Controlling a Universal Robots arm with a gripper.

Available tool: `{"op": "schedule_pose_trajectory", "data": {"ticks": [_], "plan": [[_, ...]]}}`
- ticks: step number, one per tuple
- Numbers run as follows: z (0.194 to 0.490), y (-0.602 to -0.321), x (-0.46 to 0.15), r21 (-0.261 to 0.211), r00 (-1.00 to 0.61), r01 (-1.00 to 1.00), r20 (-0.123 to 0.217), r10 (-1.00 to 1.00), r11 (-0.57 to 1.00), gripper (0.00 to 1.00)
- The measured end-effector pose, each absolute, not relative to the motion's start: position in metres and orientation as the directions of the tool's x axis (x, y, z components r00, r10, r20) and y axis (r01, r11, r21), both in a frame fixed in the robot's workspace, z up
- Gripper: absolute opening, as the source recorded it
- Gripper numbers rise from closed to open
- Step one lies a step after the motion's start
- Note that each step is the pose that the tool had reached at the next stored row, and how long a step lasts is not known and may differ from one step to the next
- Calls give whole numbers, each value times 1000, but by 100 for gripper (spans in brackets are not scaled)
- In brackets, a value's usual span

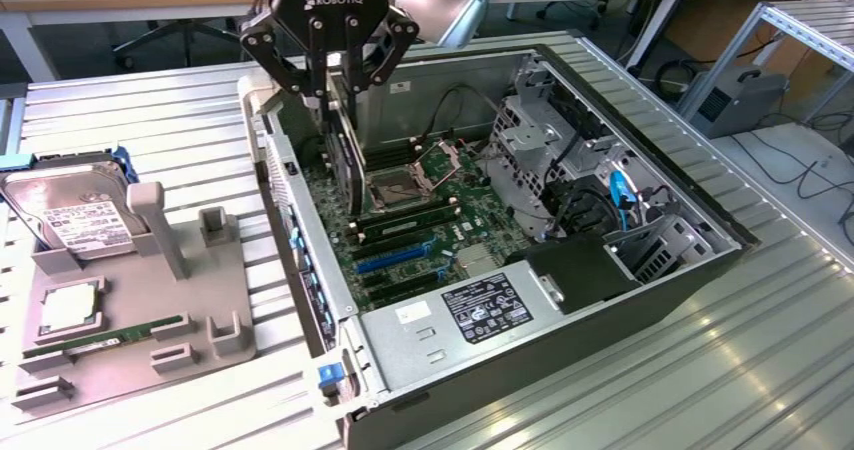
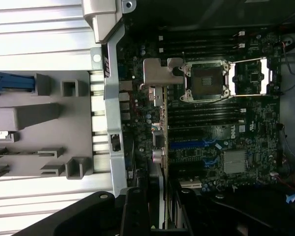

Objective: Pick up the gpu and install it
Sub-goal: 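Pick up the gpu and move the gpu toward the slot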

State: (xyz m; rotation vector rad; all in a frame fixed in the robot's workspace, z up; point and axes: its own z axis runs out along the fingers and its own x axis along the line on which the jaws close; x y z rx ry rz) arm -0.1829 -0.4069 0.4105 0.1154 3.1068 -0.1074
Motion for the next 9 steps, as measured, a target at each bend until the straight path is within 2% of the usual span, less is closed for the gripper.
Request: {"op": "schedule_pose_trajectory", "data": {"ticks": [9], "plan": [[407,-407,-176,-70,-997,75,-33,73,995,27]]}}
